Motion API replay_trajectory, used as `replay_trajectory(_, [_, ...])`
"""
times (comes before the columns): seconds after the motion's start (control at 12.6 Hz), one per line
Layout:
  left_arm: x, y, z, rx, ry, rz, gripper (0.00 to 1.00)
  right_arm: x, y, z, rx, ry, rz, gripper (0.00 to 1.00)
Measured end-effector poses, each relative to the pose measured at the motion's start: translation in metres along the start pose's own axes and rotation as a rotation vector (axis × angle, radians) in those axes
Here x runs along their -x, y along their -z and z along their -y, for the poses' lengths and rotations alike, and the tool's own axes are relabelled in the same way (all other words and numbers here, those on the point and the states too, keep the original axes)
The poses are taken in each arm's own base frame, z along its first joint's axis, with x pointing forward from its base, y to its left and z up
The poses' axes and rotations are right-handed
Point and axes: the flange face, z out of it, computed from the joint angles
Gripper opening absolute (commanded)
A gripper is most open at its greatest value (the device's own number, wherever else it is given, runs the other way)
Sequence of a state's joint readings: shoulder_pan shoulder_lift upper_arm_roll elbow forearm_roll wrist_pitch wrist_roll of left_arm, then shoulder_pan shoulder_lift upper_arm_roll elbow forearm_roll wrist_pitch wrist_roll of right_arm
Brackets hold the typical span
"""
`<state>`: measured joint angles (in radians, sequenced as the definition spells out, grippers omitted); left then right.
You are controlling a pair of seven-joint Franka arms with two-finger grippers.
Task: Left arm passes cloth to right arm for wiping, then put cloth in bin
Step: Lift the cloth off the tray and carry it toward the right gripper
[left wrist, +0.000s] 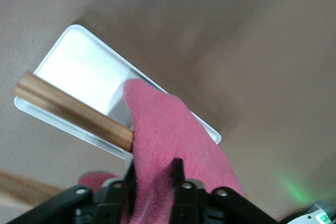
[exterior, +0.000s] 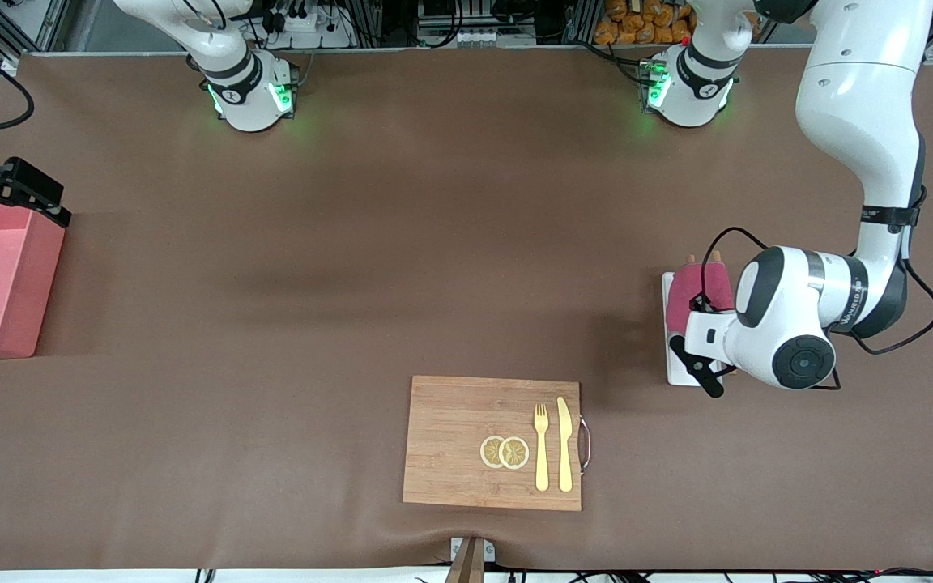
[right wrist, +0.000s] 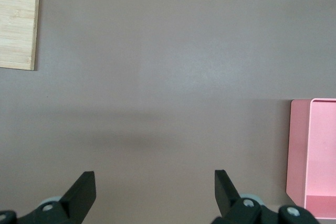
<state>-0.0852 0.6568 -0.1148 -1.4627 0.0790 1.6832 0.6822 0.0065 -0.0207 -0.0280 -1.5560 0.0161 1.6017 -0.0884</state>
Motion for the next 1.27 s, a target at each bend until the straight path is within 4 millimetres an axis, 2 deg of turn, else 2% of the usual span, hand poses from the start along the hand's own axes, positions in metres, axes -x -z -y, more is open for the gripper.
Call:
replay_trajectory(0.32, [-0.004,0.015,-0.004,-0.019,0.035,-0.023,0.0,-0.001,-0.001,-0.003,0.0,-0.005,0.002,1.0])
replay_trajectory(0.56, [-0.009,0.048,-0.023,-0.012,0.112,-0.097,0.0,-0.004,-0.011,-0.015,0.001,-0.026,0.016,1.0])
replay_trajectory(0.71, [-0.019,0.077,-0.051,0.005,0.163,-0.159,0.0,-0.009,-0.02,-0.024,0.002,-0.041,0.017,1.0])
replay_trajectory(0.87, [-0.038,0.098,-0.089,0.043,0.21,-0.207,0.0,-0.018,-0.037,-0.037,0.003,-0.054,0.024,1.0])
replay_trajectory(1.11, [-0.072,0.106,-0.143,0.112,0.271,-0.245,0.0,-0.017,-0.057,-0.043,-0.008,-0.036,0.106,1.0])
replay_trajectory(1.27, [-0.103,0.106,-0.188,0.168,0.329,-0.291,0.0,-0.009,-0.059,-0.059,-0.014,-0.065,0.143,1.0])
